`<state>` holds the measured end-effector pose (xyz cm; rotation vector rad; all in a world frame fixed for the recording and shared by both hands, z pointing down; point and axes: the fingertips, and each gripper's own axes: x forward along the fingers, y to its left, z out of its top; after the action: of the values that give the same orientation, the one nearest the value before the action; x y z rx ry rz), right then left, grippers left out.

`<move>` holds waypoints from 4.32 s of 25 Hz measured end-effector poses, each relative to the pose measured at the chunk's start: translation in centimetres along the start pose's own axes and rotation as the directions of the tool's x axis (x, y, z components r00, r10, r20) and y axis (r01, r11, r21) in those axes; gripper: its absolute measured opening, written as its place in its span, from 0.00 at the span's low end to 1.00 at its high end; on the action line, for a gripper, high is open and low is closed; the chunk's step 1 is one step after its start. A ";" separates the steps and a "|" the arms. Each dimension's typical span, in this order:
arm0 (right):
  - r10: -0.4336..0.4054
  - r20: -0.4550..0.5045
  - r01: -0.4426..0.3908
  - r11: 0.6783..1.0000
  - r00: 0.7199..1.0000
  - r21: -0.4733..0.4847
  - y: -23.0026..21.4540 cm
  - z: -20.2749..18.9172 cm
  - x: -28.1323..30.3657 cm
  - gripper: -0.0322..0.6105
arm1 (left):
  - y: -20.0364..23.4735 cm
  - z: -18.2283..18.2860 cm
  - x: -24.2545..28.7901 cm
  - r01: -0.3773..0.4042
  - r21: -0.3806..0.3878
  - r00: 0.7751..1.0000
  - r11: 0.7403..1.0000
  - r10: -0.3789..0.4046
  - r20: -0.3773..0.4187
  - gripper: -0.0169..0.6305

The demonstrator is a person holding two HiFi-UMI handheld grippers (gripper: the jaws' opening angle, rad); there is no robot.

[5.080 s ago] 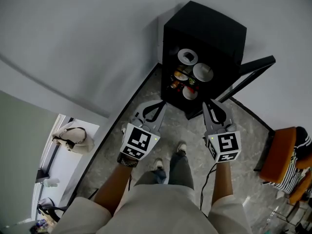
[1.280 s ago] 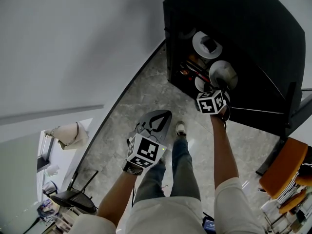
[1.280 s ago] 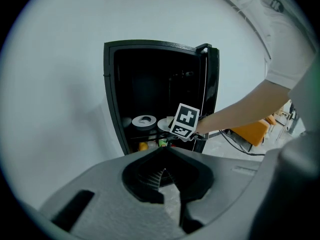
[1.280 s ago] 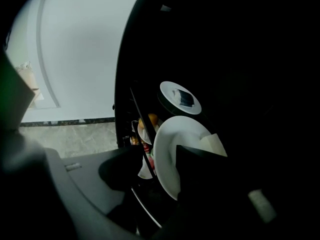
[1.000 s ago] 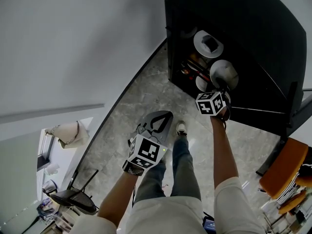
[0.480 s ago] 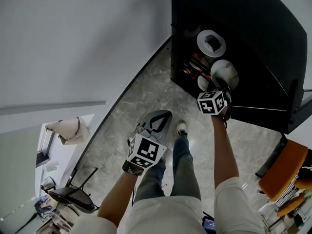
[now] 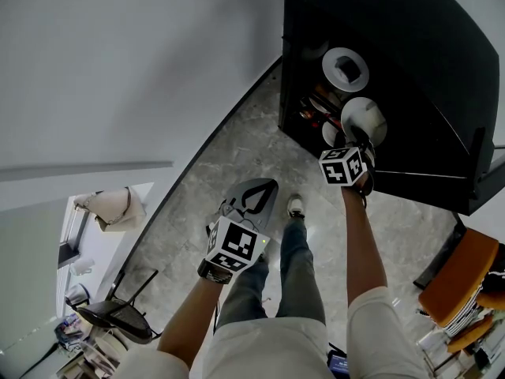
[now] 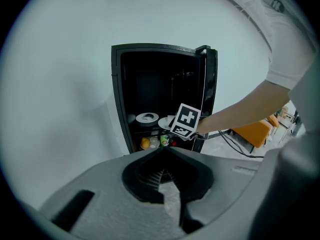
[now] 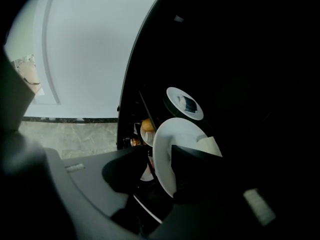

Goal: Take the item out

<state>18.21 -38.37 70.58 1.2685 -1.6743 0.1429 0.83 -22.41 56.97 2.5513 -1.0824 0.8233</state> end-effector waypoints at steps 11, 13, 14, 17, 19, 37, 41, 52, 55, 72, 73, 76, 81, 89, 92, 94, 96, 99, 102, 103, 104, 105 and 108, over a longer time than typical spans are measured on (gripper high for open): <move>-0.099 0.019 0.100 0.990 0.995 -0.095 -0.5 -0.1 0.1 0.22 | 0.0 -0.7 0.3 0.004 -0.009 1.000 1.000 -0.005 -0.010 0.03; -0.103 0.019 0.105 0.989 0.994 -0.105 -0.4 0.0 0.0 0.21 | 0.0 -0.8 0.3 0.007 -0.009 1.000 1.000 -0.007 -0.010 0.03; -0.103 0.019 0.104 0.989 0.995 -0.108 -0.4 0.0 -0.1 0.21 | 0.0 -0.8 0.3 0.007 -0.009 1.000 1.000 -0.008 -0.009 0.03; -0.108 0.022 0.110 0.985 0.994 -0.134 -0.4 0.1 -0.3 0.19 | 0.2 -0.7 0.2 0.005 -0.008 1.000 1.000 -0.005 -0.003 0.03; -0.112 0.024 0.115 0.982 0.993 -0.151 -0.4 0.0 -0.6 0.18 | 0.4 -0.6 0.0 0.003 -0.008 1.000 1.000 -0.003 -0.002 0.03; -0.234 0.117 0.261 0.901 0.965 -0.346 0.6 1.4 -2.9 0.10 | 1.5 -2.2 -2.7 -0.025 0.003 1.000 1.000 0.025 0.001 0.03; -0.263 0.147 0.299 0.882 0.954 -0.363 0.4 1.8 -3.4 0.09 | 1.7 -2.9 -3.3 -0.030 0.002 1.000 1.000 0.030 -0.005 0.03; -0.266 0.192 0.326 0.830 0.945 -0.453 1.1 1.6 -3.8 0.08 | 1.5 -3.1 -3.7 -0.034 0.014 0.999 0.999 0.034 -0.006 0.03; -0.262 0.202 0.327 0.826 0.944 -0.459 1.1 1.8 -4.0 0.08 | 1.5 -2.9 -3.8 -0.038 0.015 0.999 0.999 0.038 -0.004 0.03; -0.215 0.380 0.405 0.736 0.900 -0.543 1.5 6.9 -11.2 0.08 | 2.1 -0.4 -7.4 -0.087 0.029 0.995 0.996 0.085 0.060 0.03; -0.205 0.395 0.406 0.740 0.895 -0.536 1.6 7.5 -12.2 0.08 | 2.1 0.0 -7.8 -0.090 0.030 0.994 0.996 0.087 0.070 0.03; -0.179 0.445 0.417 0.743 0.877 -0.523 1.9 9.4 -15.4 0.08 | 2.1 1.3 -9.2 -0.094 0.034 0.990 0.995 0.090 0.104 0.03; -0.137 0.516 0.437 0.733 0.845 -0.522 3.1 12.5 -21.7 0.08 | 1.8 4.0 -12.3 -0.106 0.032 0.980 0.994 0.099 0.175 0.03; -0.079 0.606 0.493 0.670 0.791 -0.555 5.4 15.2 -31.6 0.08 | 0.9 6.4 -17.9 -0.130 0.009 0.959 0.991 0.124 0.254 0.03; -0.056 0.623 0.493 0.668 0.780 -0.557 6.0 15.8 -35.0 0.08 | 0.4 7.3 -20.5 -0.126 -0.024 0.948 0.992 0.128 0.292 0.03; -0.051 0.634 0.500 0.663 0.772 -0.556 6.1 16.1 -37.1 0.08 | 0.2 8.0 -22.1 -0.138 -0.029 0.939 0.990 0.140 0.316 0.03; -0.051 0.644 0.513 0.654 0.764 -0.557 6.1 16.4 -39.2 0.08 | 0.0 8.7 -23.6 -0.153 -0.024 0.930 0.988 0.152 0.336 0.03; -0.047 0.654 0.524 0.643 0.755 -0.559 6.2 16.8 -41.9 0.08 | -0.6 9.9 -25.3 -0.160 -0.020 0.916 0.987 0.156 0.370 0.03; -0.039 0.656 0.519 0.647 0.754 -0.559 6.7 16.7 -44.3 0.08 | -1.9 10.9 -26.5 -0.149 -0.017 0.906 0.989 0.144 0.399 0.03; -0.040 0.657 0.522 0.645 0.753 -0.559 6.9 16.6 -45.0 0.08 | -2.4 11.1 -26.9 -0.146 -0.015 0.902 0.989 0.139 0.408 0.03; -0.042 0.659 0.527 0.640 0.751 -0.559 7.1 16.5 -45.6 0.08 | -2.8 11.4 -27.3 -0.143 -0.011 0.898 0.990 0.135 0.418 0.03; -0.045 0.662 0.533 0.635 0.748 -0.560 7.2 16.4 -46.3 0.08 | -3.2 11.7 -27.8 -0.143 -0.006 0.894 0.990 0.132 0.427 0.03; -0.050 0.667 0.545 0.625 0.743 -0.560 7.7 16.1 -48.0 0.08 | -4.2 12.3 -29.0 -0.148 0.028 0.890 0.989 0.120 0.439 0.03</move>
<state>0.31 -12.65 30.06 0.9685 -1.6791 -1.1880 -7.54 -7.93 29.96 2.8172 -1.3912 0.3112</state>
